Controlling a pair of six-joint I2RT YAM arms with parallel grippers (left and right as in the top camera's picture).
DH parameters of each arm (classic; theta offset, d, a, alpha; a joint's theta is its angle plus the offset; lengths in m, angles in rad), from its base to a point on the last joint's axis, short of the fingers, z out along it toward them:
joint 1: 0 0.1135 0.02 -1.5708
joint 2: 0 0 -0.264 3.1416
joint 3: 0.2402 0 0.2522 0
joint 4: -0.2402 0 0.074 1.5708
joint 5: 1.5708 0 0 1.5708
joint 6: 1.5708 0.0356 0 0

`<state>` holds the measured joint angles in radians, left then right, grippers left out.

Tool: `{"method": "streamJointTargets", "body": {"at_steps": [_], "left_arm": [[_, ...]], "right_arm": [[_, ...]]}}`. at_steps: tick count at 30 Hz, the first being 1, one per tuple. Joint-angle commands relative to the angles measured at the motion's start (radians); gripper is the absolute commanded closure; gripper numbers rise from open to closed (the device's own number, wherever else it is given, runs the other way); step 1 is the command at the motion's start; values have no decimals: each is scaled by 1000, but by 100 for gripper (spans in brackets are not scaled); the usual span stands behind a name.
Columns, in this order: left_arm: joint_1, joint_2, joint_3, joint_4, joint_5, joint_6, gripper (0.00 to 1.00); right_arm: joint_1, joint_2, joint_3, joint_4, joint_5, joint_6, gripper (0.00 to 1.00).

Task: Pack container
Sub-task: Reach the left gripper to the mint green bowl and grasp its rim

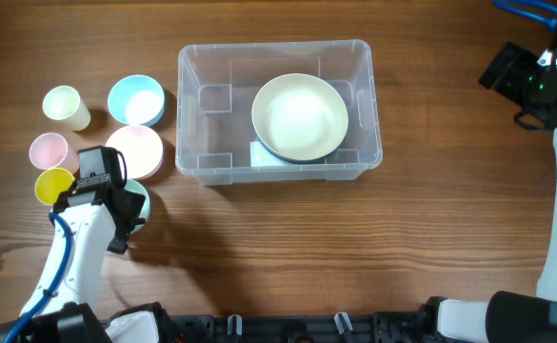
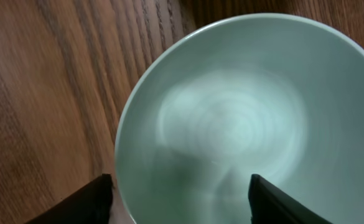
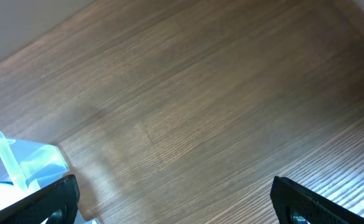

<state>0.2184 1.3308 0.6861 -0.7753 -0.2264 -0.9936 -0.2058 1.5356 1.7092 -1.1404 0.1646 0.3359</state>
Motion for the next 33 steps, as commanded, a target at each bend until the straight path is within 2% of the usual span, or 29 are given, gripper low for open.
{"method": "streamJointTargets", "body": {"at_steps": [1,11,16,18,29,31,33], "left_arm": [[5,0,-2,-2,9,-1,33],[9,2,-24,19,-2,-3,39],[9,16,-39,51,-2,-10,37],[9,16,-39,51,-3,-9,40],[9,46,-47,66,-53,-10,40],[9,48,-48,70,-55,-10,43],[9,48,-48,70,-55,-10,54]], "right_arm": [[-1,3,-2,2,-6,8,0],[-1,3,-2,3,-6,8,0],[-1,3,-2,3,-6,7,0],[-1,3,-2,3,-6,8,0],[-1,3,-2,3,-6,8,1],[-1,3,-2,2,-6,8,0],[-1,3,-2,2,-6,8,0]]}}
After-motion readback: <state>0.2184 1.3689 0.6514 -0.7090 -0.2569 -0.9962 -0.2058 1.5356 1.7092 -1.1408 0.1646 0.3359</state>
